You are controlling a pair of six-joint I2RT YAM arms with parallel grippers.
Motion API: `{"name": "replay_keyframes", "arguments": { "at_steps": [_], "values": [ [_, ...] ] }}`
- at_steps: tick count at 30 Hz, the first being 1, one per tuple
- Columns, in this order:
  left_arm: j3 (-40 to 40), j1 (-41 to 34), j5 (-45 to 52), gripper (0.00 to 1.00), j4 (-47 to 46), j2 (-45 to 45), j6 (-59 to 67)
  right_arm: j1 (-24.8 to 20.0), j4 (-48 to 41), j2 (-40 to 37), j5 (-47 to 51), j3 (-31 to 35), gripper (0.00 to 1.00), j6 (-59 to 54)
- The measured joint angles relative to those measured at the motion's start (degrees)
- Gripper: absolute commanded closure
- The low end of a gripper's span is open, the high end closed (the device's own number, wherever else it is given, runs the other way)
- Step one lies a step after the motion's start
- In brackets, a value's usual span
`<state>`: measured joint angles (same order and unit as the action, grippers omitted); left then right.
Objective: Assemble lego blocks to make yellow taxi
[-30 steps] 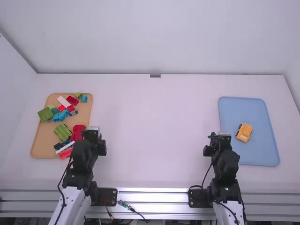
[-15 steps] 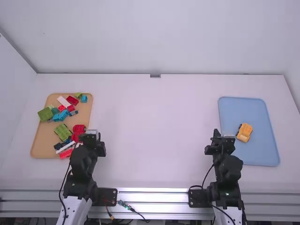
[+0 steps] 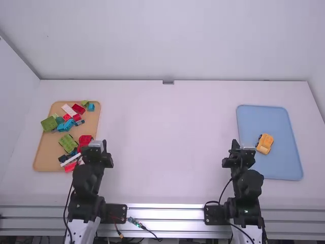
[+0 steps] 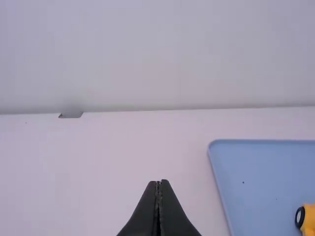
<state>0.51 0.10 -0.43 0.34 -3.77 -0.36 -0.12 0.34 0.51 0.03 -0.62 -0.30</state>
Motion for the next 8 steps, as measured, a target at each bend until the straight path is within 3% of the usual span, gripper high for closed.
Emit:
{"name": "replay_keyframes", "arguments": {
  "at_steps": [8],
  "values": [
    [0.0, 0.0, 0.0, 1.0, 0.0, 3.3, 0.0, 0.0, 0.0, 0.0, 0.0, 0.0, 1.0, 0.2]
  ]
}}
